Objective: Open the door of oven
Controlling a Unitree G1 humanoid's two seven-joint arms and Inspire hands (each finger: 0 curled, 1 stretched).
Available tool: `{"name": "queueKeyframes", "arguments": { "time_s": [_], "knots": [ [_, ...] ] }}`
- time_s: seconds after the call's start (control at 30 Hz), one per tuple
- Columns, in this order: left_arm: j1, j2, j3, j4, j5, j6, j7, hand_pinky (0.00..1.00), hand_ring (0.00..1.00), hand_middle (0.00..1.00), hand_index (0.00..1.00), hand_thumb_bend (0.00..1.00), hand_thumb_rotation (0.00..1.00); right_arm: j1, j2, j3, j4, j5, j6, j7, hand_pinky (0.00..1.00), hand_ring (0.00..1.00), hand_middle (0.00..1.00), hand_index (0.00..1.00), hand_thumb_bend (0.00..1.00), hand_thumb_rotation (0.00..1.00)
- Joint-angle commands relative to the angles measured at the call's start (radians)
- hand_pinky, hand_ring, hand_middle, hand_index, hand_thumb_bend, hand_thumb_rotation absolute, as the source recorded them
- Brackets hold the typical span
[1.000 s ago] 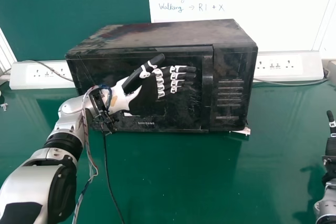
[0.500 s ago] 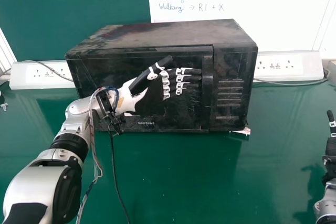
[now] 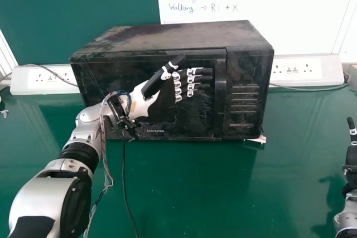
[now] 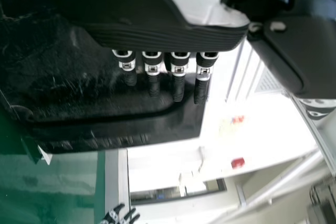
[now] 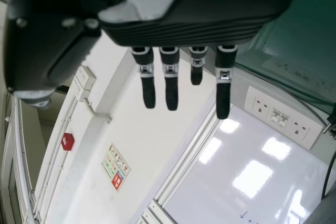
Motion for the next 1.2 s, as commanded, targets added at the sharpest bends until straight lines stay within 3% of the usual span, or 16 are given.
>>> {"name": "queueKeyframes", "arguments": {
  "time_s": [0.0,0.47,0.63,1.17],
  "knots": [
    [-0.006,0.004,-0.009,-0.013,0.006,0.02,0.028,0.59,0.75,0.83,0.84,0.89,0.91,-0.007,-0.005,-0.001,0.002,0.001,0.0,0.006,0.91,0.99,0.98,0.92,1.0,0.92],
    [-0.003,0.008,-0.036,-0.009,0.029,0.015,0.066,0.53,0.69,0.76,0.78,0.89,0.9,-0.005,-0.003,0.0,-0.004,-0.001,-0.007,0.006,0.88,0.98,0.98,0.92,1.0,0.93],
    [-0.001,0.002,-0.048,-0.009,0.04,0.018,0.079,0.49,0.65,0.75,0.76,0.91,0.88,-0.005,0.0,-0.001,-0.008,0.003,-0.005,0.007,0.91,0.99,0.99,0.93,1.0,0.91],
    [-0.003,-0.023,-0.084,-0.011,0.064,0.024,0.089,0.48,0.65,0.75,0.77,0.92,0.89,-0.005,0.0,-0.002,-0.01,0.004,-0.008,0.011,0.91,0.99,0.99,0.93,1.0,0.91]
  ]
}}
